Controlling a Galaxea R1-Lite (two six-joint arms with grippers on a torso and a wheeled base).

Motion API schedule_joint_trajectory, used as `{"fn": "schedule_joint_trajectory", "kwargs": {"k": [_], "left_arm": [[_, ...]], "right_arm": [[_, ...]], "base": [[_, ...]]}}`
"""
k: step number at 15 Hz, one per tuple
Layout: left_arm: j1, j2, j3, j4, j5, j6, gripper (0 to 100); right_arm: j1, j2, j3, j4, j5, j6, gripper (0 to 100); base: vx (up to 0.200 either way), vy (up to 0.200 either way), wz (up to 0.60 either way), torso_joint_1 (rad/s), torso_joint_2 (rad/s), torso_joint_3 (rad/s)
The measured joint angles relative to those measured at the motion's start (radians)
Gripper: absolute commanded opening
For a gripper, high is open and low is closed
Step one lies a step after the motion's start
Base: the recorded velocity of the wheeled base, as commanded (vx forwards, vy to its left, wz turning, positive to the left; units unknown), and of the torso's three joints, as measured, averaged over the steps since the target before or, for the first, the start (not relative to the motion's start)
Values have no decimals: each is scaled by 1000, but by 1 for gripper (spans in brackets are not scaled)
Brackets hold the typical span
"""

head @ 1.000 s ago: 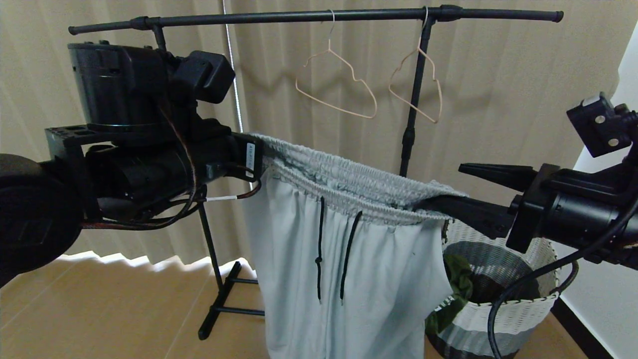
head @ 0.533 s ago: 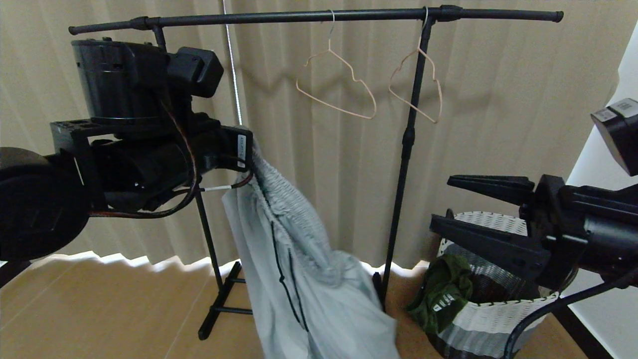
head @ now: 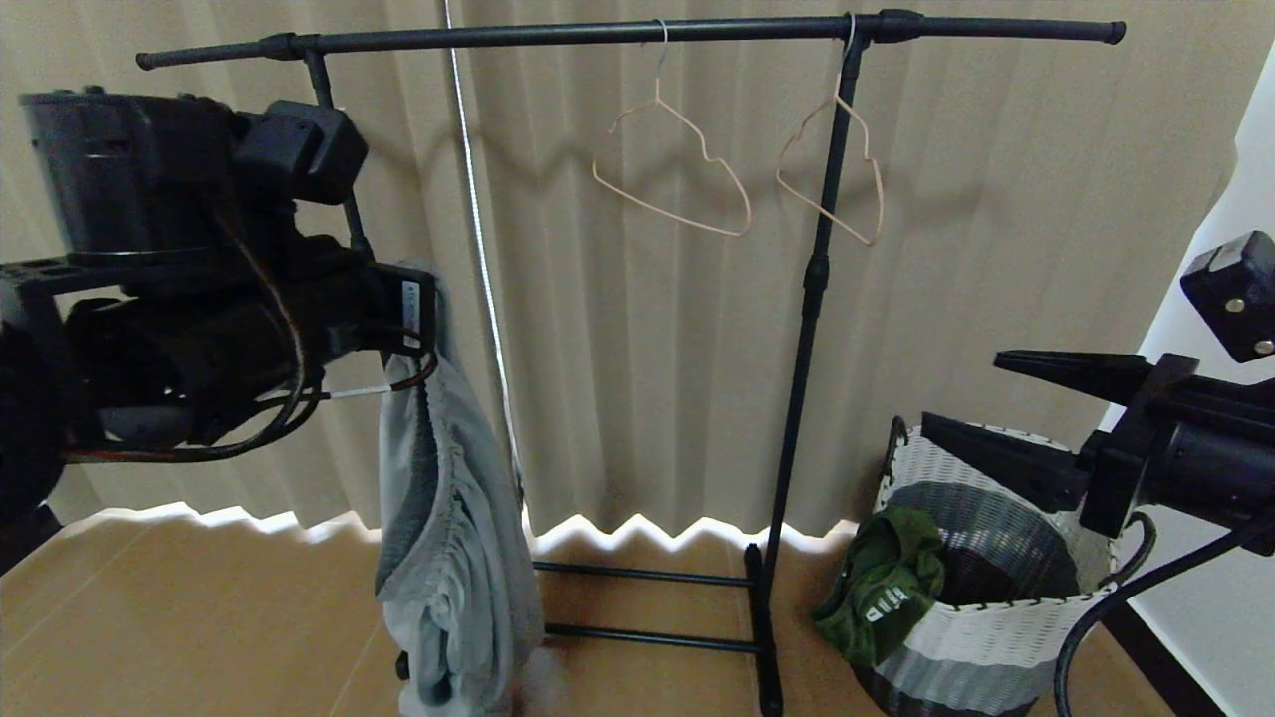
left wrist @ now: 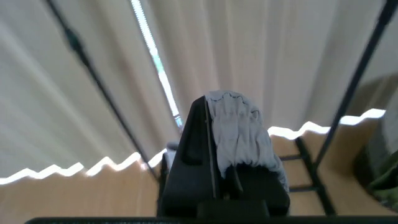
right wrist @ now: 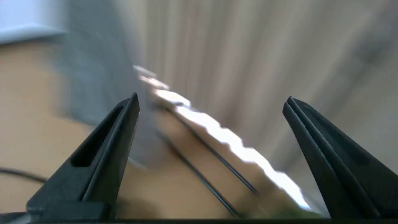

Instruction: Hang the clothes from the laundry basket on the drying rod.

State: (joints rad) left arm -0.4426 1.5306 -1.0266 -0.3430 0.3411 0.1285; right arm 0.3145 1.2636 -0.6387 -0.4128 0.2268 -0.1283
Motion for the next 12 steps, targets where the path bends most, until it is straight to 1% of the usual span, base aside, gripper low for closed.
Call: {"fn": "schedule_joint_trajectory", "kwargs": {"k": [1,2,3,4,6,7,8,11,12], "left_arm": [[16,-33,45,-1,-4,2,0],[30,-66,96,-1,-11,3,0],[43,-103,153,-1,-24,3,0],[57,-136,191,-2,-39,3,0],[75,-184,225,-3,-47,4,0],[77,-199,231,-4,-47,5,0],[79,-210,234,-4,-47,6,0],[80,-240,244,-1,-47,6,0],[80,-247,250,0,-47,6,0]], "right_arm": [[-42,-2,1,8,-60,-32,100],[-80,-3,8,8,-108,-88,100],[-127,-4,14,5,-146,-138,100],[-176,-4,19,3,-168,-171,100],[-262,-2,32,0,-185,-215,100],[-279,-1,44,-13,-186,-219,100],[-290,-1,64,-42,-186,-219,100],[-298,7,130,-191,-186,-221,100],[-299,12,146,-213,-186,-224,100]], "base": [[0,0,0,0,0,0],[0,0,0,0,0,0],[0,0,0,0,0,0],[0,0,0,0,0,0],[0,0,0,0,0,0],[0,0,0,0,0,0],[0,0,0,0,0,0],[0,0,0,0,0,0],[0,0,0,0,0,0]]}}
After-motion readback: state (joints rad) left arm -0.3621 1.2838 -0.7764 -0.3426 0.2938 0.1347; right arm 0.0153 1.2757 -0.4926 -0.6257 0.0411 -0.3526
